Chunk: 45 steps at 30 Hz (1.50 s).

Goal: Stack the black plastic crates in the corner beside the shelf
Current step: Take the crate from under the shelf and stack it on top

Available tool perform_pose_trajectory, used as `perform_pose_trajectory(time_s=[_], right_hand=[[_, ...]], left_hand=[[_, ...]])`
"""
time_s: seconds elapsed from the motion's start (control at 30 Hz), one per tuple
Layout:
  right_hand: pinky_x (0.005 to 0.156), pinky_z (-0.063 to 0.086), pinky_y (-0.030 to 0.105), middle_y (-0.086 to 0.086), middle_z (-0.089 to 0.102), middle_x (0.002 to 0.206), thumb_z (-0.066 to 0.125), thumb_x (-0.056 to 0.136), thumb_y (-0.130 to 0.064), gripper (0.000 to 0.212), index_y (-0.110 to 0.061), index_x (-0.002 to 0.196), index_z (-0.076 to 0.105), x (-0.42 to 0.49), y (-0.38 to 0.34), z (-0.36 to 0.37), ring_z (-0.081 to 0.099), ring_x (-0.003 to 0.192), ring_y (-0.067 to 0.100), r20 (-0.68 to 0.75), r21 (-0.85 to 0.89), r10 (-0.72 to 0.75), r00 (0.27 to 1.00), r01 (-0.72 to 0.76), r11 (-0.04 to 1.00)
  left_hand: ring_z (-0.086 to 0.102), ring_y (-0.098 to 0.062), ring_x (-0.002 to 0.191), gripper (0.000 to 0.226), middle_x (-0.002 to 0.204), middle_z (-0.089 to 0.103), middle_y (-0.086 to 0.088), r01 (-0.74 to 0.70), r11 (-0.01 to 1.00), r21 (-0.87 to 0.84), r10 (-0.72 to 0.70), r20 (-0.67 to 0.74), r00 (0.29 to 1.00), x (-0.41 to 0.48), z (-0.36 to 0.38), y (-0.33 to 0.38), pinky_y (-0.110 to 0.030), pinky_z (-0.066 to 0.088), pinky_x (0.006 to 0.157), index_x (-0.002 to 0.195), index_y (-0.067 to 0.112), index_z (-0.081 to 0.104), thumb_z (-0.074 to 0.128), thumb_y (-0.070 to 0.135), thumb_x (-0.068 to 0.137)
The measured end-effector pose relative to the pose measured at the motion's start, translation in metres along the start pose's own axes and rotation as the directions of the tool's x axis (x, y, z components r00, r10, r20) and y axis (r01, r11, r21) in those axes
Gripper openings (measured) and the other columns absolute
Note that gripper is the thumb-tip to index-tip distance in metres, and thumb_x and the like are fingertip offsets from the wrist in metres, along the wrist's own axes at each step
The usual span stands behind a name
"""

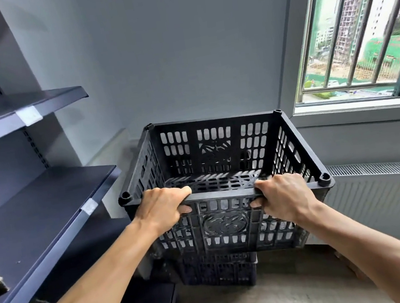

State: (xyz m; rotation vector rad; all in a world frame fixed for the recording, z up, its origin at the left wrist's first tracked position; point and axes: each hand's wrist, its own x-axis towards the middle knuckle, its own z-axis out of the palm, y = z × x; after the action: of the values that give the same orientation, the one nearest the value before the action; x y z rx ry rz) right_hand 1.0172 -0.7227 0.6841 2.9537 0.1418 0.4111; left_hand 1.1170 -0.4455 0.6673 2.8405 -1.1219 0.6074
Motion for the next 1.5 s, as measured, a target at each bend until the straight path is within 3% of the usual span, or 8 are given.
perform_pose_trajectory(time_s=[0.23,0.53,0.7,0.93,1.07,1.2,1.33,1.5], right_hand=[[0.062,0.054,0.031,-0.005,0.065,0.075,0.051,0.095,-0.049,0.028,-0.022,0.097,0.06,0.062,-0.018,0.025,0.066,0.066,0.017,0.013,-0.006,0.034,0.999,-0.034,0.999],[0.059,0.053,0.03,-0.008,0.053,0.068,0.047,0.096,-0.046,0.028,-0.02,0.099,0.059,0.113,-0.032,0.053,0.058,0.057,0.014,0.033,-0.022,0.043,0.999,-0.042,0.999],[0.058,0.053,0.03,-0.009,0.049,0.067,0.049,0.095,-0.047,0.031,-0.018,0.099,0.058,0.147,-0.026,0.064,0.052,0.053,0.014,0.035,-0.022,0.047,0.998,-0.046,0.999],[0.055,0.054,0.032,-0.009,0.049,0.062,0.049,0.096,-0.046,0.029,-0.018,0.096,0.057,0.194,0.002,0.086,0.054,0.051,0.013,0.024,-0.028,0.043,0.999,-0.042,0.999],[0.052,0.055,0.034,-0.009,0.046,0.061,0.05,0.094,-0.043,0.029,-0.016,0.095,0.06,0.219,0.022,0.102,0.048,0.048,0.015,0.012,-0.007,0.023,1.0,-0.023,1.0],[0.05,0.053,0.034,-0.007,0.05,0.057,0.047,0.093,-0.044,0.03,-0.016,0.092,0.059,0.247,0.042,0.119,0.055,0.046,0.016,0.017,-0.016,-0.001,1.0,0.001,1.0],[0.051,0.051,0.033,-0.007,0.048,0.058,0.05,0.095,-0.046,0.03,-0.016,0.093,0.058,0.271,0.057,0.13,0.052,0.047,0.016,0.013,-0.001,-0.021,1.0,0.021,1.0],[0.05,0.048,0.032,-0.008,0.047,0.06,0.047,0.094,-0.053,0.037,-0.017,0.094,0.056,0.291,0.063,0.134,0.051,0.048,0.017,0.004,0.032,-0.048,0.999,0.048,0.998]], left_hand=[[0.067,-0.021,0.071,0.019,0.077,0.067,0.005,-0.048,0.997,-0.056,0.047,-0.021,0.999,0.035,0.037,-0.061,-0.03,0.035,0.055,0.094,0.023,0.054,0.067,0.037,0.09],[0.067,-0.015,0.06,0.019,0.068,0.067,0.006,-0.059,0.996,-0.062,0.055,-0.058,0.997,0.062,0.073,-0.112,-0.025,0.034,0.051,0.09,0.022,0.06,0.076,0.03,0.083],[0.066,-0.013,0.058,0.024,0.068,0.067,0.007,-0.067,0.995,-0.074,0.061,-0.077,0.995,0.088,0.088,-0.134,-0.028,0.048,0.052,0.096,0.022,0.064,0.078,0.034,0.08],[0.064,-0.013,0.053,0.024,0.063,0.064,0.007,-0.075,0.995,-0.07,0.069,-0.088,0.994,0.136,0.111,-0.15,-0.025,0.044,0.049,0.091,0.021,0.063,0.079,0.035,0.079],[0.061,-0.011,0.048,0.027,0.058,0.061,0.007,-0.071,0.996,-0.052,0.068,-0.059,0.996,0.162,0.125,-0.155,-0.022,0.037,0.047,0.084,0.02,0.062,0.08,0.038,0.075],[0.062,-0.013,0.057,0.024,0.064,0.06,0.007,-0.012,0.998,-0.059,0.012,-0.003,1.0,0.189,0.144,-0.16,-0.027,0.043,0.052,0.087,0.02,0.055,0.072,0.037,0.086],[0.062,-0.013,0.06,0.024,0.066,0.059,0.008,0.005,0.999,-0.043,-0.003,0.036,0.999,0.213,0.15,-0.168,-0.027,0.035,0.054,0.089,0.021,0.054,0.068,0.041,0.087],[0.061,-0.016,0.063,0.031,0.065,0.05,0.011,0.01,0.999,-0.042,-0.007,0.087,0.996,0.23,0.149,-0.18,-0.03,0.037,0.055,0.082,0.025,0.042,0.067,0.044,0.087]])
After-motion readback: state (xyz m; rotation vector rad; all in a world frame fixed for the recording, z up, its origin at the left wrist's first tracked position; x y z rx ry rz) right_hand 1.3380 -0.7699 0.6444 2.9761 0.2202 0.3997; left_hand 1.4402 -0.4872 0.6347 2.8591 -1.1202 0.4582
